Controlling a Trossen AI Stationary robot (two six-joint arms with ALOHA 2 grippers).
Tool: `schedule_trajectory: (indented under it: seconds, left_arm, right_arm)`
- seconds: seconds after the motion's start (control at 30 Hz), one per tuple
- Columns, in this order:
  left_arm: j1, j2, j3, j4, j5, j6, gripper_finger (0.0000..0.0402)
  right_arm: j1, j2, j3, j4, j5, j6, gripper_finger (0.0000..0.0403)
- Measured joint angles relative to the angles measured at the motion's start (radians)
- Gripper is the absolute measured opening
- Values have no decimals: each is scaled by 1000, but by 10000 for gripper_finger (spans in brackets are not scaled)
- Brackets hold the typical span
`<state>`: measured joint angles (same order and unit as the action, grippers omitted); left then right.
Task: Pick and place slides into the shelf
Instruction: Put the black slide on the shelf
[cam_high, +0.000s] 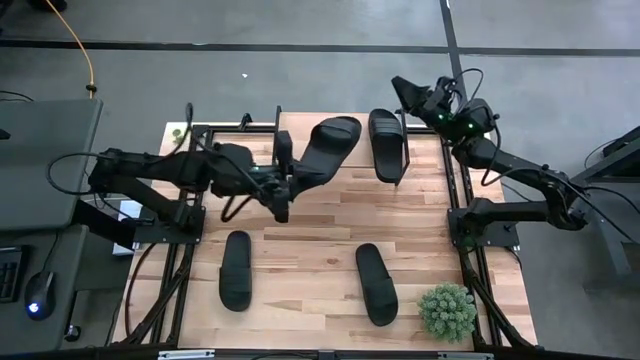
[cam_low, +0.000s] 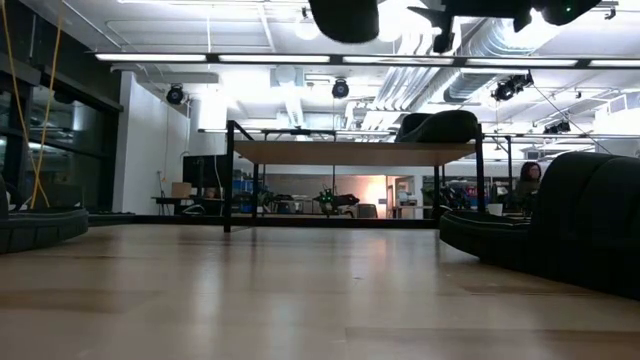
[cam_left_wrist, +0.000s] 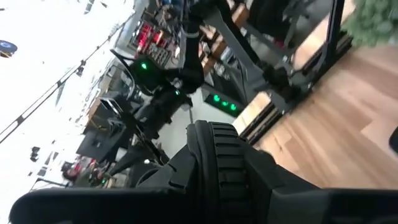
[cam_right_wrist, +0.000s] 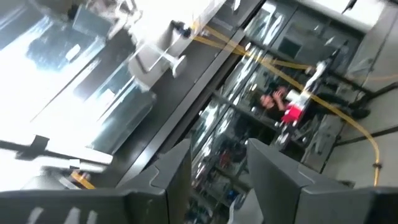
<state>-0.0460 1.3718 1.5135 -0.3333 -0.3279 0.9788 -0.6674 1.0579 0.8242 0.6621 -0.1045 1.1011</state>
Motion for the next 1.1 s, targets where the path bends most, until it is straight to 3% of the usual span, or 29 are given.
schedule_trajectory:
  seconds: [0.33, 0.57, 0.8, 1.1]
  left_arm:
    - [3, 75, 0, 6, -91, 45, 80]
    - [61, 134, 0, 32, -88, 46, 61]
    - [122, 173, 0, 53, -52, 31, 82]
    - [174, 232, 0, 72, 5, 12, 63]
  right_arm:
    - [0, -1, 0, 0, -161, 9, 147]
    - [0, -1, 0, 2, -190, 24, 147]
    - [0, -1, 0, 5, -201, 60, 147]
    - [0, -1, 0, 9, -240, 69, 147]
